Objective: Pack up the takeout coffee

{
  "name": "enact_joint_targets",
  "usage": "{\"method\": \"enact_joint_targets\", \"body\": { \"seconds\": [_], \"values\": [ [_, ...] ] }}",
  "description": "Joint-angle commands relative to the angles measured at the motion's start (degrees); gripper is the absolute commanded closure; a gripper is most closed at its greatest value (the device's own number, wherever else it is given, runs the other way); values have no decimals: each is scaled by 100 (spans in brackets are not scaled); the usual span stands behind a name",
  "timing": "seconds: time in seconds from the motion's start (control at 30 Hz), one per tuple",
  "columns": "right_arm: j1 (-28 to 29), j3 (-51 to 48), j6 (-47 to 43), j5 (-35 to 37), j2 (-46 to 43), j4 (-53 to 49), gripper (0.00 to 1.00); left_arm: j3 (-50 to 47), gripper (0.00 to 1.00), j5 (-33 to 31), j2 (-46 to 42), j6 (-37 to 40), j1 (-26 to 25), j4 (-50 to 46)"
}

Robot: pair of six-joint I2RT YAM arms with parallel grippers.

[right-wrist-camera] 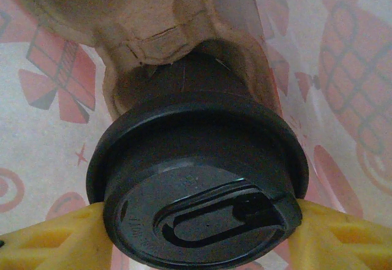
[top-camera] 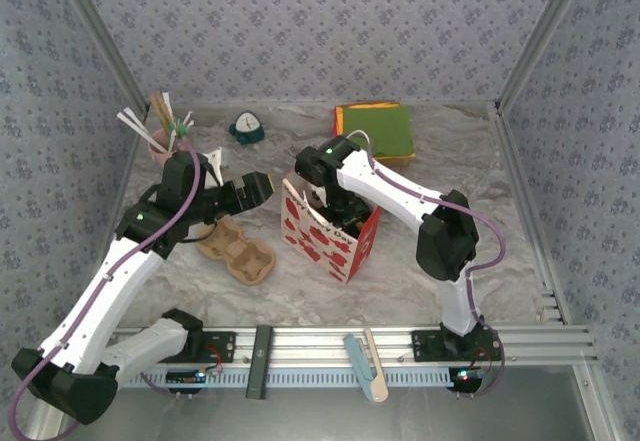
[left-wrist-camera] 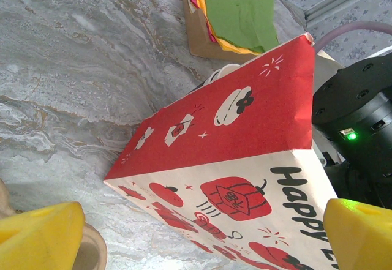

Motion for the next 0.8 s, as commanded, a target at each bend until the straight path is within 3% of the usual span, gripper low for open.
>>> {"method": "enact_joint_targets", "body": {
  "seconds": [0.0,0.77],
  "values": [
    [-16,-179,-12,-157,314,498,33,147,0,95,15,81,5,-6],
    [18,-366,25,-160,310,679,33,109,0,105,-63,39,7,-12]
  ]
}}
